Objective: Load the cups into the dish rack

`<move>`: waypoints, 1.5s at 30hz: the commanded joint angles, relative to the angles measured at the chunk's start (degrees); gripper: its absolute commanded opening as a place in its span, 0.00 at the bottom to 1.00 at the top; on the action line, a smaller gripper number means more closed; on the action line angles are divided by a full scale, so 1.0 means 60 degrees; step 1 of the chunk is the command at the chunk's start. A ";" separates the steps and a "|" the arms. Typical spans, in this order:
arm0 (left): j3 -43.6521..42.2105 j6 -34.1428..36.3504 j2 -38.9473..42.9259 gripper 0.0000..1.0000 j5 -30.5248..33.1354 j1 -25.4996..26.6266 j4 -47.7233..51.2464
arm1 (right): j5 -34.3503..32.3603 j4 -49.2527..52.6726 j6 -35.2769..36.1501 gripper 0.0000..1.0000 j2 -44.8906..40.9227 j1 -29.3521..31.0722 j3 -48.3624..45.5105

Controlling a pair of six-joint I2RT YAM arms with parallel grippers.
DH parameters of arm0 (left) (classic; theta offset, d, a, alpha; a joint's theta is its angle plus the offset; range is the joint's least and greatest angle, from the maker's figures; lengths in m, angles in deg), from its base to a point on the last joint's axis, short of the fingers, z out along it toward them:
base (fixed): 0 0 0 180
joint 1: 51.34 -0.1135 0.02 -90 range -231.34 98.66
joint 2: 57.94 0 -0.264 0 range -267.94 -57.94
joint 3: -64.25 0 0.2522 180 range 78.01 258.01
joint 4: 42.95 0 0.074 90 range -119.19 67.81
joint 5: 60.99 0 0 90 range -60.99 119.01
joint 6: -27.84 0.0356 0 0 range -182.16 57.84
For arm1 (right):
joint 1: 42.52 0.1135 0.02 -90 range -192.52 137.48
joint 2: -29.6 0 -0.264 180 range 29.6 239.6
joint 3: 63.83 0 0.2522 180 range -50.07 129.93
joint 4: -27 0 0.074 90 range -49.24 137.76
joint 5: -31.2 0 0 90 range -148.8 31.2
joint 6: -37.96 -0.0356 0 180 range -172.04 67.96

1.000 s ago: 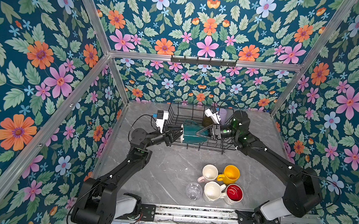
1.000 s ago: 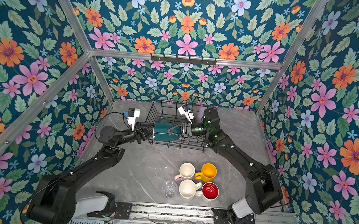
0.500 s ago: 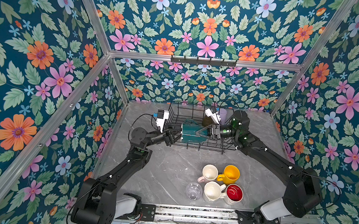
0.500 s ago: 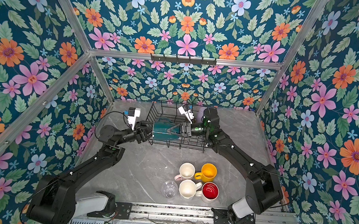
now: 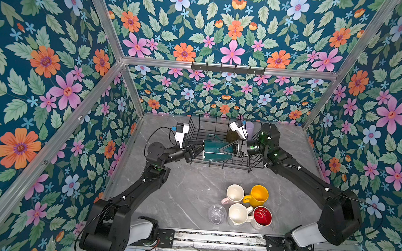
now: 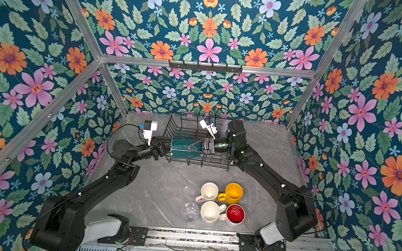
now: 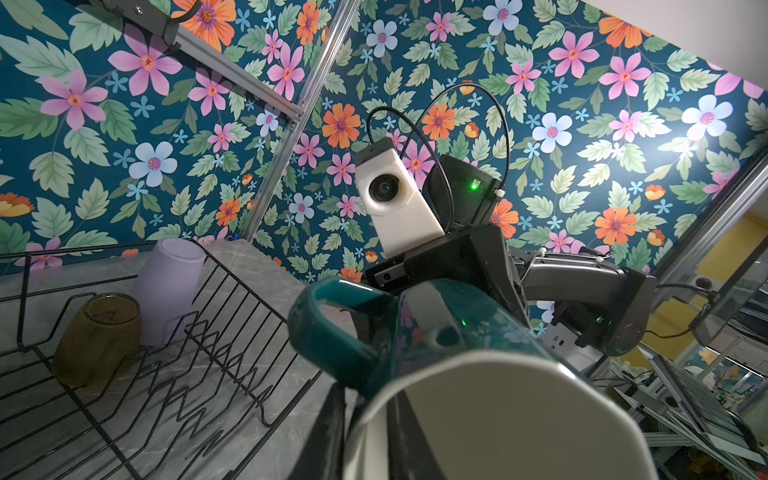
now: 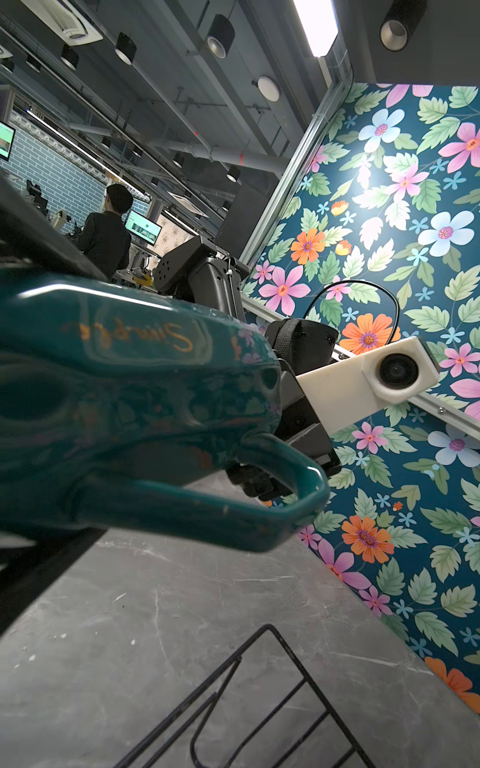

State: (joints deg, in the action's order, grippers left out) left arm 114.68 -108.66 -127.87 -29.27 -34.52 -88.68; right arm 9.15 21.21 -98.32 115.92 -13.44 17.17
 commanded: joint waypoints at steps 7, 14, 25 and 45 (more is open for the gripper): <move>0.0098 -0.0084 0.0039 0.09 -0.0335 0.0009 -0.0838 | -0.0649 0.0043 0.0113 0.00 -0.0076 -0.0017 -0.0012; 0.0085 -0.0225 0.0010 0.00 -0.0343 0.0008 -0.1027 | -0.0549 0.0014 0.0197 0.00 0.0010 -0.0018 -0.0045; -0.0002 -0.0440 -0.0092 0.00 -0.0401 0.0008 -0.1650 | -0.0136 0.0236 0.0236 0.13 0.0276 0.0212 0.0204; 0.0012 -0.0140 -0.0265 0.00 -0.0656 0.0009 -0.1900 | -0.0384 0.1134 0.0360 0.79 0.0115 0.0332 0.0431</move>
State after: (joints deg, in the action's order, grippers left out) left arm 114.35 -108.27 -129.42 -32.86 -34.85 -93.70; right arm 10.96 26.28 -96.90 116.42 -12.37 19.75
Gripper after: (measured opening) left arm 0.114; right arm 0.788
